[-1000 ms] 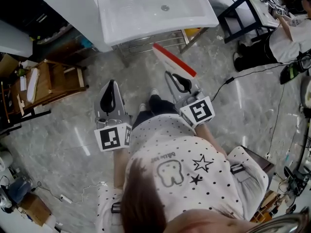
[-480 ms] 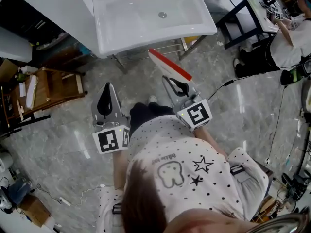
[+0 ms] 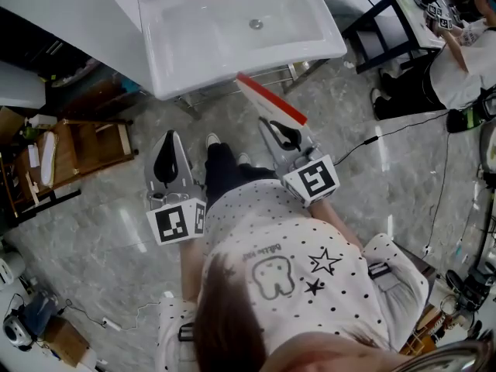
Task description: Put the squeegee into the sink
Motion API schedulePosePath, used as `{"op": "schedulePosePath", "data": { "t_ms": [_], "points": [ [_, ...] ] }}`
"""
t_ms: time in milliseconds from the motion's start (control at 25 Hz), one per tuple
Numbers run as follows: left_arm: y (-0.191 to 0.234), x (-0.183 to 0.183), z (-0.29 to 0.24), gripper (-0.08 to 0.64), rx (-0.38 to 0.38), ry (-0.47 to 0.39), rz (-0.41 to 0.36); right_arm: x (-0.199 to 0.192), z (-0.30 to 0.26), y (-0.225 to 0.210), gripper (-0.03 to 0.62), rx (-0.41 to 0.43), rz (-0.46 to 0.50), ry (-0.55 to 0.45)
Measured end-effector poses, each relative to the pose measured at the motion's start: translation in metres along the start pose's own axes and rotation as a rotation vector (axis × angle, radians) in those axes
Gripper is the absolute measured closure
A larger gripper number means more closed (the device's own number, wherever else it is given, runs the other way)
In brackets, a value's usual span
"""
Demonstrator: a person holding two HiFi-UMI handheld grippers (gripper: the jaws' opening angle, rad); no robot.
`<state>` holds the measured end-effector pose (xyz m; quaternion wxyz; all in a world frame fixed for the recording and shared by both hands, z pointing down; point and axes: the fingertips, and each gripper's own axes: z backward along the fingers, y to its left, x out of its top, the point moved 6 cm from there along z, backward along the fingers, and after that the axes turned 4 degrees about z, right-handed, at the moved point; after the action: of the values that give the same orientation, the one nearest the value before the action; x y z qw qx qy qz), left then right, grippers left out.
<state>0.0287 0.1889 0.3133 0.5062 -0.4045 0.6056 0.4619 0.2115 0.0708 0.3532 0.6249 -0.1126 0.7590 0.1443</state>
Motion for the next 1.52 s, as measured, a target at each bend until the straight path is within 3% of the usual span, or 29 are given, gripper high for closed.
{"op": "schedulePosePath", "data": {
  "t_ms": [680, 1000, 1520],
  "points": [
    [0.103, 0.033, -0.101, 0.573, -0.073, 0.005, -0.011, 0.029, -0.121, -0.015, 0.571, -0.092, -0.033, 0.023],
    [0.131, 0.027, -0.117, 0.575, -0.121, 0.046, -0.017, 0.027, -0.153, -0.006, 0.571, -0.116, -0.06, 0.039],
    [0.147, 0.024, -0.134, 0.575, -0.099, 0.074, 0.004, 0.021, -0.167, -0.015, 0.571, -0.126, -0.07, 0.073]
  ]
}}
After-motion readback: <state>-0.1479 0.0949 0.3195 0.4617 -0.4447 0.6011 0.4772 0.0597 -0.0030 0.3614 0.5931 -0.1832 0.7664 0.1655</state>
